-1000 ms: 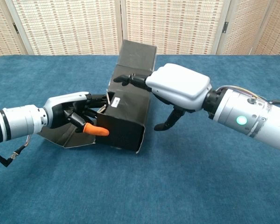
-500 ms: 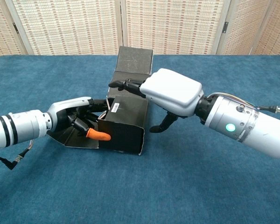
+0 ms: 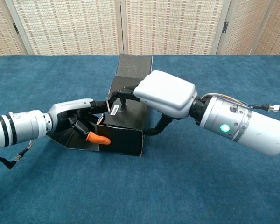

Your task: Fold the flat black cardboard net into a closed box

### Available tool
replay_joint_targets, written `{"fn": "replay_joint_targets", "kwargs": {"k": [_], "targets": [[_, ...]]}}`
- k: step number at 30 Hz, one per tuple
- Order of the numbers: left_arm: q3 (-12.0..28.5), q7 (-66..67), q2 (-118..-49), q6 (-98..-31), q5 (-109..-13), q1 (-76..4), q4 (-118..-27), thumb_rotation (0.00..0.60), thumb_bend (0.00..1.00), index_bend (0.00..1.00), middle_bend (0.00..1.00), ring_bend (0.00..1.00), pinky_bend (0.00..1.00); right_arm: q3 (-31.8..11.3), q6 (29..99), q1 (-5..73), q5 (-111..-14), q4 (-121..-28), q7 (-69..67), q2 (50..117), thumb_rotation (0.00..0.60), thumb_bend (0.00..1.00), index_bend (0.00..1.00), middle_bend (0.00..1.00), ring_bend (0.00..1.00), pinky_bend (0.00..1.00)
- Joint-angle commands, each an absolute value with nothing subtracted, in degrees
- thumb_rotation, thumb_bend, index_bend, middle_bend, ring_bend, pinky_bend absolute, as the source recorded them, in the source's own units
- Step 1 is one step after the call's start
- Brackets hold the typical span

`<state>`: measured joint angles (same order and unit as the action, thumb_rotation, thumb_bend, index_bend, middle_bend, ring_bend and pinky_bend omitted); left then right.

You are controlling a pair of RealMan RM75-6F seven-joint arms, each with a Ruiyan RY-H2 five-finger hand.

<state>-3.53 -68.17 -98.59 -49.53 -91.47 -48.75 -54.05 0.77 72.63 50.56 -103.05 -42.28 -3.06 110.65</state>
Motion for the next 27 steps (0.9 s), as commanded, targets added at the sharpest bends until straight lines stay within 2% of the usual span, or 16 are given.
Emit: {"fn": "replay_joint_targets", "kwargs": {"k": [1, 20, 27], "targets": [[-3.69, -67.9, -98.38, -49.31, -91.66, -49.0, -54.27, 0.6, 0.22, 0.15, 0.19, 0.55, 0.82, 1.18, 72.83, 50.43, -103.23, -42.25, -3.16, 110.63, 0.6, 0.09, 0.24, 0.33, 0.74, 1.0], [-4.18, -66.84, -97.78, -47.93, -91.44, -49.59, -55.84, 0.6, 0.22, 0.08, 0.14, 0.55, 0.82, 3.79, 73.94, 49.14, -104.32, -43.44, -3.1, 108.87, 0.6, 0.11, 0.31, 0.35, 0.74, 1.0], [-3.69, -65.7, -97.79, -47.6, -90.83, -49.73, -56.26, 0.6, 0.22, 0.12, 0.16, 0.55, 0.82, 3.36, 74.12, 49.35, -104.2, -43.98, -2.64, 108.43, 0.6, 0.11, 0.31, 0.34, 0.74, 1.0]]}}
